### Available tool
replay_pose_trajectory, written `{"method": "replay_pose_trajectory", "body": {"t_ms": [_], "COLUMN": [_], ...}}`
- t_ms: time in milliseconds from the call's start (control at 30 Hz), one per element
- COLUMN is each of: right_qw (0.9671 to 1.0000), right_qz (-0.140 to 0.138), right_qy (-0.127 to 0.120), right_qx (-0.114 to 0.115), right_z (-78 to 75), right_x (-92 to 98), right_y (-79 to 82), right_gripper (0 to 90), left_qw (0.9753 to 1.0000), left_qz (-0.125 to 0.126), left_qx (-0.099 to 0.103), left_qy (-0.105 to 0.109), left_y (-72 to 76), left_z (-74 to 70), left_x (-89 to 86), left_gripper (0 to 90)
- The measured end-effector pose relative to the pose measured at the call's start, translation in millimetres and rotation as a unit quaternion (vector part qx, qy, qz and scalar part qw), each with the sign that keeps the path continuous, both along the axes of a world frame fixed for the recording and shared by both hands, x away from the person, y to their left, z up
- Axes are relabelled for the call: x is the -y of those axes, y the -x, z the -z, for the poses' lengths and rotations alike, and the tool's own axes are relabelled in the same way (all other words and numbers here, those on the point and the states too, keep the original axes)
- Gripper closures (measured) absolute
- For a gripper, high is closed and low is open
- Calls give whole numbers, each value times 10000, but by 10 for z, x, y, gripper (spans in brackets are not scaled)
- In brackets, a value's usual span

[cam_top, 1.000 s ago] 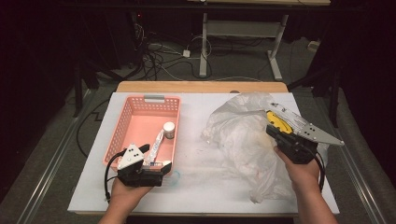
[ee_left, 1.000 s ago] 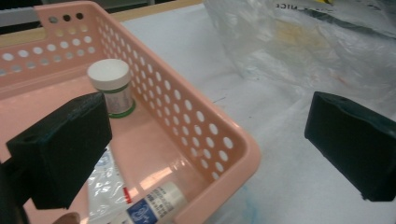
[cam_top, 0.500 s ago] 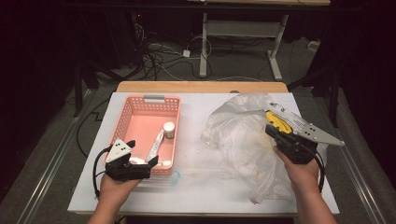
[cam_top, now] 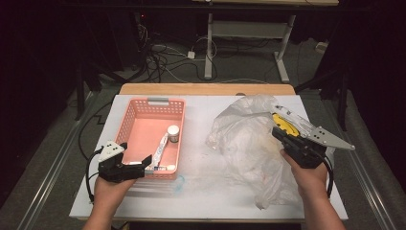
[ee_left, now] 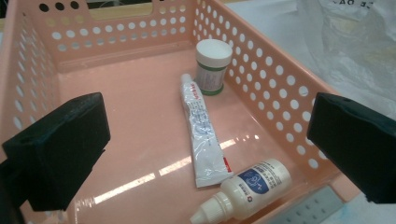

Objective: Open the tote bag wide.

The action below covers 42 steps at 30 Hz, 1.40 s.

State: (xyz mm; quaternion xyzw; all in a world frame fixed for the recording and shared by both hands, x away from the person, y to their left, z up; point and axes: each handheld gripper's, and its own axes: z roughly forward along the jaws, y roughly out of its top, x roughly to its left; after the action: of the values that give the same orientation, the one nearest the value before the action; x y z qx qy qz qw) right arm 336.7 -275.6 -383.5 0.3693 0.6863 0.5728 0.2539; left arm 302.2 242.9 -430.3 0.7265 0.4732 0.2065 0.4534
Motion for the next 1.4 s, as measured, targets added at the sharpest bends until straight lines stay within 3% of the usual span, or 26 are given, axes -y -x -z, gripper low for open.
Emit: {"method": "replay_pose_trajectory", "body": {"t_ms": [467, 733, 1200, 1400], "right_qw": [10000, 10000, 10000, 10000], "right_qz": [-20, -27, -30, -38], "right_qy": [35, -4, 54, 52], "right_qx": [9, -13, -30, -29], "right_z": [2, 3, 21, 23], "right_x": [-20, -3, 2, 4], "right_y": [-5, -22, -32, -31], "right_gripper": [900, 900, 900, 900], "left_qw": [9997, 9997, 9994, 9994], "left_qz": [44, 77, 162, 105], "left_qx": [-41, -161, -252, -320], "left_qy": [226, 181, 167, 14], "left_y": [-12, -116, -426, -602], "left_z": [-29, -122, -285, -320], "left_x": [-3, 101, 240, 286], "left_gripper": [0, 0, 0, 0]}}
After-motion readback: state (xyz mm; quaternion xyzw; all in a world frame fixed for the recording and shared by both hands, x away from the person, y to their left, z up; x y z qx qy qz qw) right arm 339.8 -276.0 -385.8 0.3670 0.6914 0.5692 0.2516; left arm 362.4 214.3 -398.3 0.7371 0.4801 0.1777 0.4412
